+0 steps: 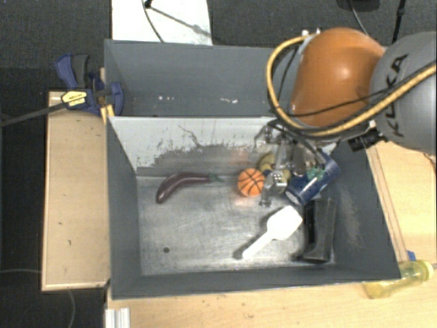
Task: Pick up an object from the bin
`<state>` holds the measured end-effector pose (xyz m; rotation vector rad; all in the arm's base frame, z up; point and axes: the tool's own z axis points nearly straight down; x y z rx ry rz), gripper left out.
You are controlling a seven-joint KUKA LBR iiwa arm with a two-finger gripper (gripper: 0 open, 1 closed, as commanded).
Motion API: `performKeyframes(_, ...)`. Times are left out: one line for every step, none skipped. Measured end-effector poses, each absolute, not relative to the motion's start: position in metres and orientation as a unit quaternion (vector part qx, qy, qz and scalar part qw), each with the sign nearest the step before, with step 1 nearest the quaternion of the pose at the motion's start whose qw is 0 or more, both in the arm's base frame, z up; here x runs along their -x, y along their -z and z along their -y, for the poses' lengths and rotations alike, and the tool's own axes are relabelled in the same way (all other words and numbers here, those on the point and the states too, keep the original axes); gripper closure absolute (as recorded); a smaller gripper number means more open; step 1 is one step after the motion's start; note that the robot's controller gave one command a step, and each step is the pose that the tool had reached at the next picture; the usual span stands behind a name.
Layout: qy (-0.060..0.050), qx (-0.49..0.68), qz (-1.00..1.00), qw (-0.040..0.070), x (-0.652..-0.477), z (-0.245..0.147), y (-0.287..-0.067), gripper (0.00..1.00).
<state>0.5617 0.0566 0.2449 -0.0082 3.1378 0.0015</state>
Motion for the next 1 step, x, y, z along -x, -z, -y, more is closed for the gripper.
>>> performKeyframes(-0.001,-0.045,-0.999,0.004,-0.5745,-0.0412,-0.1773,0.0)
